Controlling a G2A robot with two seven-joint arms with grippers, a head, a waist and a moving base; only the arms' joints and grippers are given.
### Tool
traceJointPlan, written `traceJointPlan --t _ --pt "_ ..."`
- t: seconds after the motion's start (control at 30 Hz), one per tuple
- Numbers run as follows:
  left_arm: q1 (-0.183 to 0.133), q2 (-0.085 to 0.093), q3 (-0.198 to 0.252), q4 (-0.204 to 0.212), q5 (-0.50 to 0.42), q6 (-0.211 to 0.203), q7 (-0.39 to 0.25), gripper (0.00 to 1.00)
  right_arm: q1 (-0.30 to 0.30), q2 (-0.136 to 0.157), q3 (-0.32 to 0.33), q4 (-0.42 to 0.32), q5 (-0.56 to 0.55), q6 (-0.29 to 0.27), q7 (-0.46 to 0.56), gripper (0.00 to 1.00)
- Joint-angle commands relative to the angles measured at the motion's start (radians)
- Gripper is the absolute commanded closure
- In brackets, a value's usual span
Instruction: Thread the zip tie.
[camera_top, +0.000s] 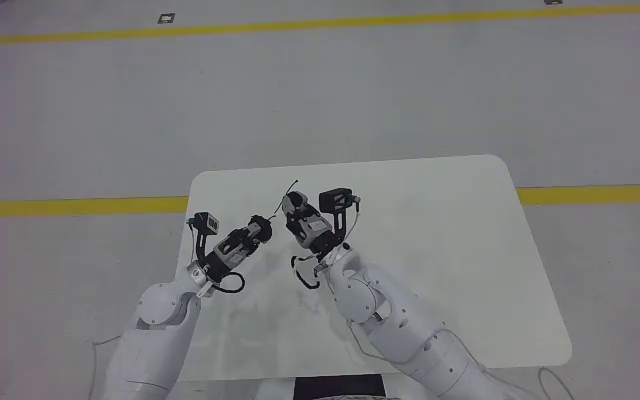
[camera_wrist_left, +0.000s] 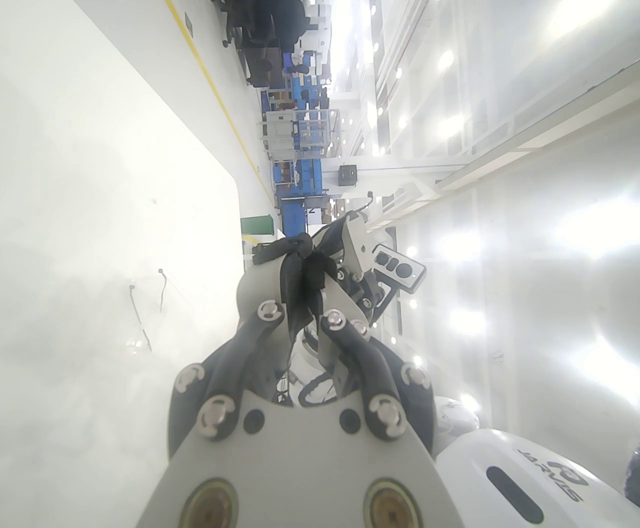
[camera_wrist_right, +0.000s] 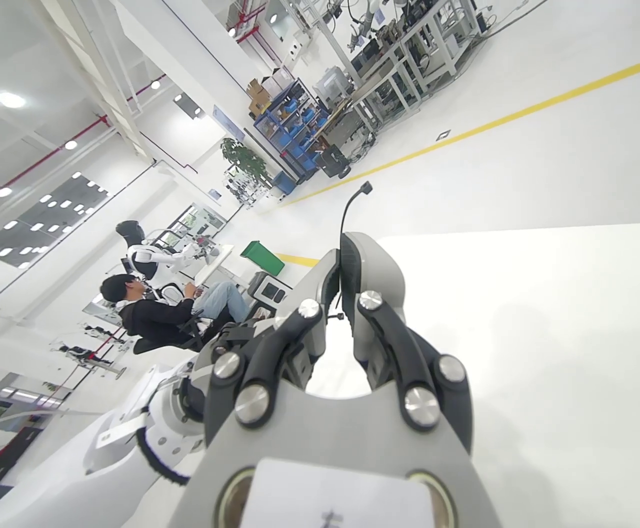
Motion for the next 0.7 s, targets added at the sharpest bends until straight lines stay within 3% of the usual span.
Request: traceJointPlan --t 0.0,0.67 --pt "0.000 0.000 0.000 0.000 0.000 0.000 0.000 1.00 -0.001 -0.001 0.001 0.001 -0.003 -0.001 0.001 1.00" --pt "0.000 0.000 0.000 0.000 0.000 0.000 0.000 1.00 0.003 -0.018 0.012 0.032 -0.032 -0.010 0.011 1.00"
